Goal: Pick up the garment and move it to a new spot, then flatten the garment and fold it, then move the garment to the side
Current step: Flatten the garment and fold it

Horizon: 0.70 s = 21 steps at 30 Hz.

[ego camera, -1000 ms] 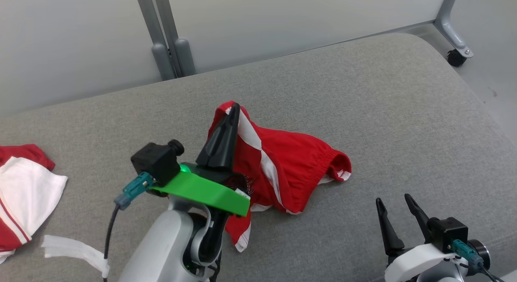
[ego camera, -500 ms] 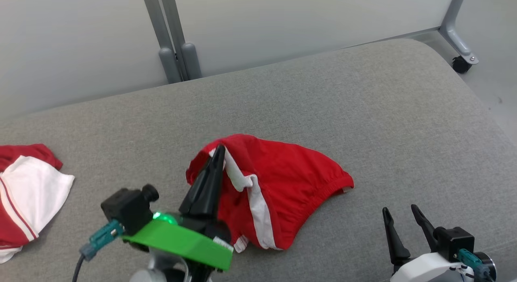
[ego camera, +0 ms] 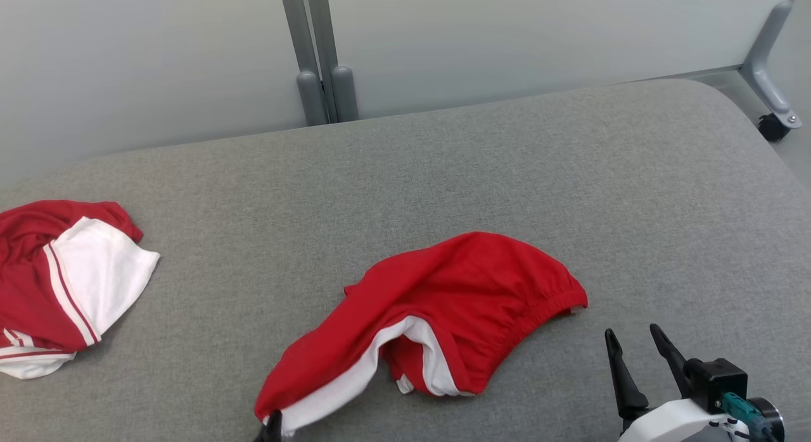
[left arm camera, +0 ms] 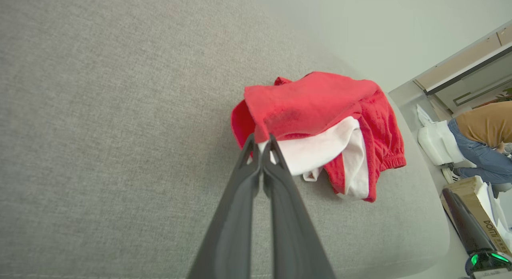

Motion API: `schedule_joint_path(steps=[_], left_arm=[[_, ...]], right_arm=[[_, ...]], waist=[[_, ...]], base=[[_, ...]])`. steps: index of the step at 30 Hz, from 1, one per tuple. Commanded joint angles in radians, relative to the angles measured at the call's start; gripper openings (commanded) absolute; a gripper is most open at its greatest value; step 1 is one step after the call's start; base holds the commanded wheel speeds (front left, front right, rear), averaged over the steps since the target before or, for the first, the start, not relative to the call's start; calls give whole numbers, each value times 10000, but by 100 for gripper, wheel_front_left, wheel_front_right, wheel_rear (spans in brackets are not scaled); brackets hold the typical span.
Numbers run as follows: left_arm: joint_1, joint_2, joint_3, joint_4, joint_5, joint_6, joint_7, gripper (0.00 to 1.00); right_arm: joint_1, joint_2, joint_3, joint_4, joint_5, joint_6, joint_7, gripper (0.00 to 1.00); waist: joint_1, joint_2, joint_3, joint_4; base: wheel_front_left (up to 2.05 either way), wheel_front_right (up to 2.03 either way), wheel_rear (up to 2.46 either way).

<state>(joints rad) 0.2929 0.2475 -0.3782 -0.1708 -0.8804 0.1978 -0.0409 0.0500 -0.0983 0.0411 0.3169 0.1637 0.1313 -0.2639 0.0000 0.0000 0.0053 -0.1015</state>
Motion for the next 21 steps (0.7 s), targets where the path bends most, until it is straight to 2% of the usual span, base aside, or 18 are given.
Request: schedule_joint_path(steps=[1,7,8,9,13,19,21], left_arm=[[146,-149,-36,425,-209,-136,-46,0],[15,-318,-88,2279,-618,-584,-30,0],[-97,-336,10,2531,-633,-637,-149,4],[-278,-357,104,2862,-519,-682,-411,100],[-399,-221,112,3240,-474,-780,-427,100],[-620,485,401,3155,389,34,-762,100],[-853,600,305,2743,650,48,-844,100]], right_arm=[[-76,-5,8,24,-16,-10,-10,100],[-49,36,97,139,59,-10,-10,100],[-42,46,107,159,67,-10,-10,100],[-32,52,130,195,65,-10,-10,100],[-83,77,181,263,76,-10,-10,100],[-108,87,224,283,102,-10,-10,100],[-77,63,232,276,105,-10,-10,100]], waist=[[0,0,-41,89],[0,0,-50,195],[0,0,-50,209],[0,0,-58,213],[0,0,-86,138],[0,0,-131,-152],[0,0,-128,-243]], base=[[0,0,0],[0,0,0],[0,0,0],[0,0,0],[0,0,0],[0,0,0],[0,0,0]])
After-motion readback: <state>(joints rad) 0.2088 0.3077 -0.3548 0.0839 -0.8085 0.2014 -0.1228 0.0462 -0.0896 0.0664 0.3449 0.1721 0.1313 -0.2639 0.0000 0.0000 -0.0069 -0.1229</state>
